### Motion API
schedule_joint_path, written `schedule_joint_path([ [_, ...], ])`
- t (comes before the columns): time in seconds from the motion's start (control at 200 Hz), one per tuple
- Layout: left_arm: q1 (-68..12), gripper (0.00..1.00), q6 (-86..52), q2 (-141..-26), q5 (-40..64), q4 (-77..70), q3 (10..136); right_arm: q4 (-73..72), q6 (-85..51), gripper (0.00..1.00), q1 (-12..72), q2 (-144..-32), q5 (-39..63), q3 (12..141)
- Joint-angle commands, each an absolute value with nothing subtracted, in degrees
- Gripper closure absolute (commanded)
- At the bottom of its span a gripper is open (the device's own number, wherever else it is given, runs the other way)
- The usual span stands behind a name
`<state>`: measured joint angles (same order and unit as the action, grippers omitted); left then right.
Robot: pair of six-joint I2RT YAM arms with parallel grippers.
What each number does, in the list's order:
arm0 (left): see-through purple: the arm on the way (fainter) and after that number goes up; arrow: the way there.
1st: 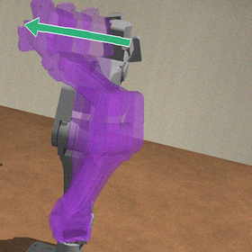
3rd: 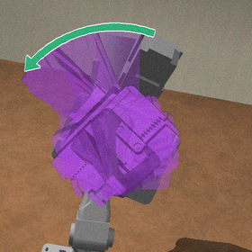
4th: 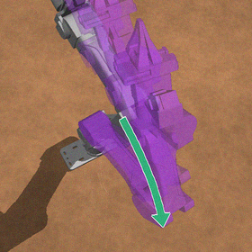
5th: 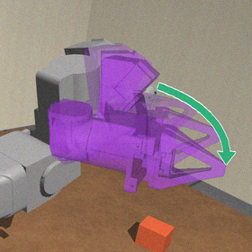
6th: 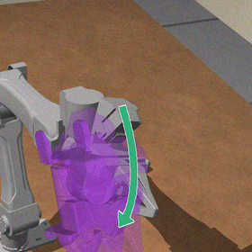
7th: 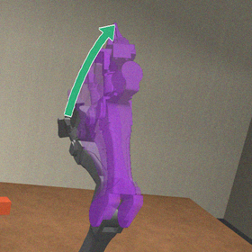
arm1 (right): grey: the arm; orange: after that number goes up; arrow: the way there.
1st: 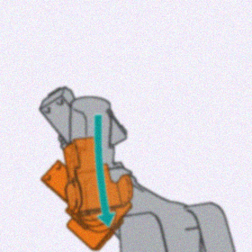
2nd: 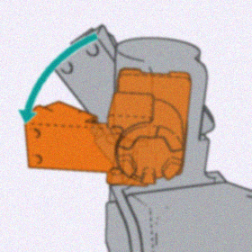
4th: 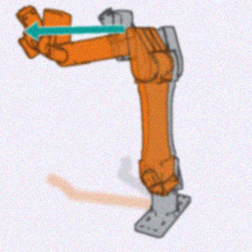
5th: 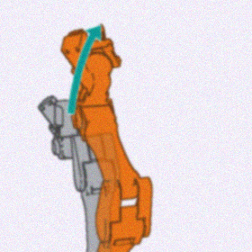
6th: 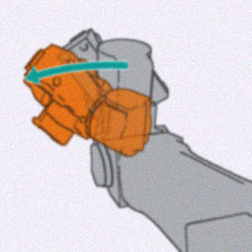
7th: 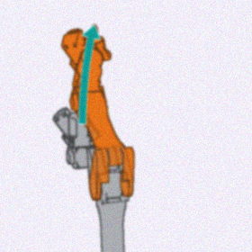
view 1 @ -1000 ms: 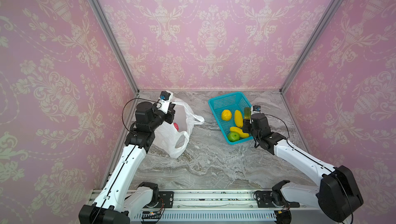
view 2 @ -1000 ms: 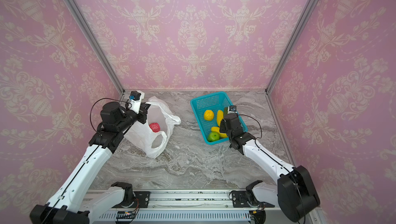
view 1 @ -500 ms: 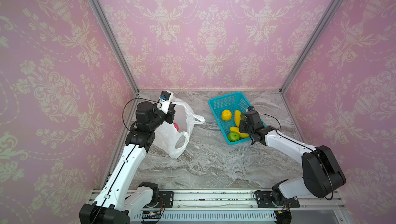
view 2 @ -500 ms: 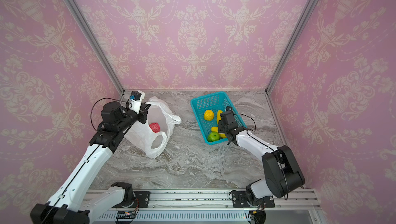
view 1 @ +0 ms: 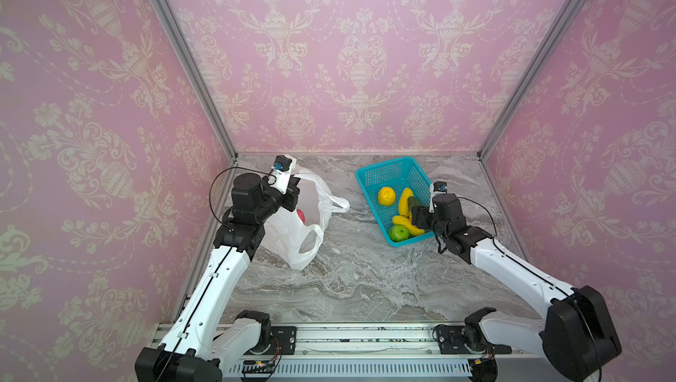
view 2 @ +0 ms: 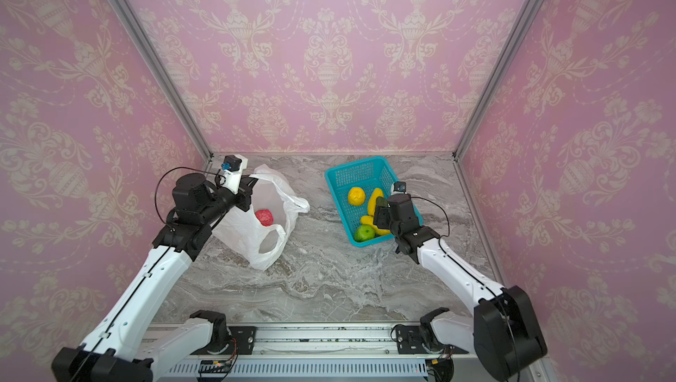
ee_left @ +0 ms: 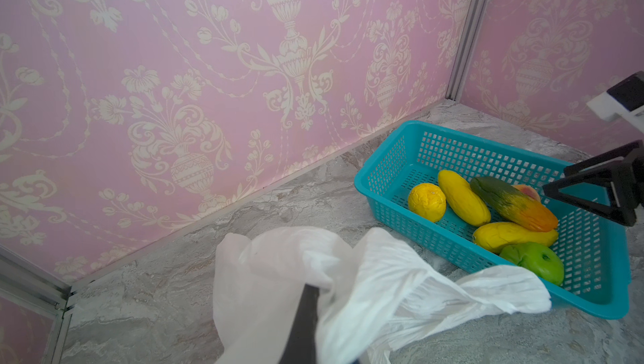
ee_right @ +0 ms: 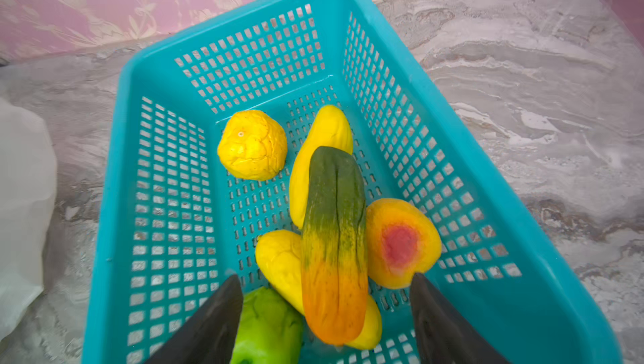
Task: Untie the knot of the plastic bag and take out the fruit
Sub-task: Place the fruit in the basket, then pick up the fruit from the plastic bag.
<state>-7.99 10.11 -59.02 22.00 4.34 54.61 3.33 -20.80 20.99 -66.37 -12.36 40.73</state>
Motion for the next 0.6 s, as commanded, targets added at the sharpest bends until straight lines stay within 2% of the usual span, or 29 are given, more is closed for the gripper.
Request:
schedule_joint_path([
  [0.0,-7.57,1.00,9.88,-58.30,27.14,3.28,55.27,-0.53,-19.16,0.28,23.34,-56.79,-9.03,37.36],
  [0.135,-7.65,1.00,9.67,-56.62,30.44,0.42,53.76,-3.72,-15.11,0.36,30.40,-46.36,-5.03,34.55],
  [0.245,-7.76,1.00,9.50,-55.77,32.79,-0.96,53.09,-5.08,-11.45,0.46,37.97,-43.86,-3.97,35.02],
  [0.38,-8.15,1.00,9.14,-54.46,35.47,-3.48,51.79,-9.09,-7.47,0.54,47.78,-47.84,-3.16,36.71],
  [0.485,-8.25,1.00,9.06,-53.88,35.28,-4.37,51.25,-12.52,-4.10,0.55,56.33,-53.74,-4.95,38.97],
  [0.59,-8.18,1.00,9.09,-54.53,33.24,-3.50,51.81,-15.84,-4.17,0.56,61.42,-61.00,-6.50,42.24],
])
